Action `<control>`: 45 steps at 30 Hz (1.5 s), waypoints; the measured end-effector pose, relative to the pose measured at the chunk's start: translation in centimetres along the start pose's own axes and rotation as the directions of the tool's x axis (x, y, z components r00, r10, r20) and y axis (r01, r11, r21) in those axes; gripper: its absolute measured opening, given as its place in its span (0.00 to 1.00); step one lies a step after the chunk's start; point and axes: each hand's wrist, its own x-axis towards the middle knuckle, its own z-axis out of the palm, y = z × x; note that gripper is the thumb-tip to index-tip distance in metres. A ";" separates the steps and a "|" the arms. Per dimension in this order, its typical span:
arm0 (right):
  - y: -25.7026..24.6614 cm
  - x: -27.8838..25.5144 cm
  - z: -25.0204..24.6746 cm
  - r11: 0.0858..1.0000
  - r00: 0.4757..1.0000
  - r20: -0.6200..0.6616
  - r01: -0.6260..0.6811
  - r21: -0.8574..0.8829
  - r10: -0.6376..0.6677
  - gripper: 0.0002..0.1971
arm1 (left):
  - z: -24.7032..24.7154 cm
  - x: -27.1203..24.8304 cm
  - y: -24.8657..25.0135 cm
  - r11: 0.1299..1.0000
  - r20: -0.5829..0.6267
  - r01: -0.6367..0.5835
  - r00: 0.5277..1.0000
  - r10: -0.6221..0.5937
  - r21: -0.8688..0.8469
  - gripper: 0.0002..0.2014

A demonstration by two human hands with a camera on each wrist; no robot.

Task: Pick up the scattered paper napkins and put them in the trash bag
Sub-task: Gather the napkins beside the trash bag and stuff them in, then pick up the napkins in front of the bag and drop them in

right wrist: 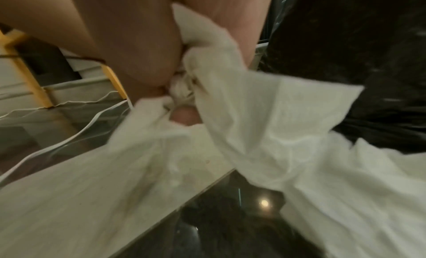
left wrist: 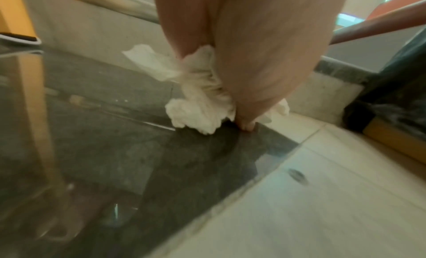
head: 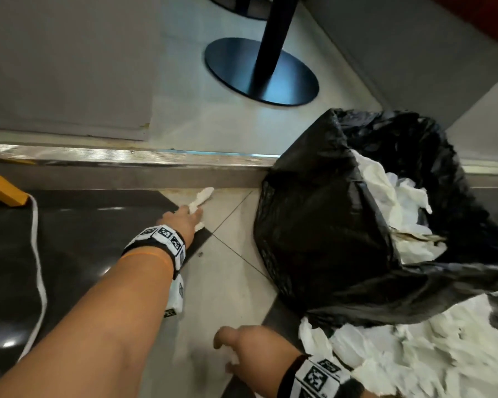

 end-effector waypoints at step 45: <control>30.2 -29.8 -7.6 0.950 0.490 -0.847 0.108 0.293 0.205 0.13 | -8.8 -33.0 30.3 0.895 -0.111 -0.245 0.946 0.305 0.373 0.14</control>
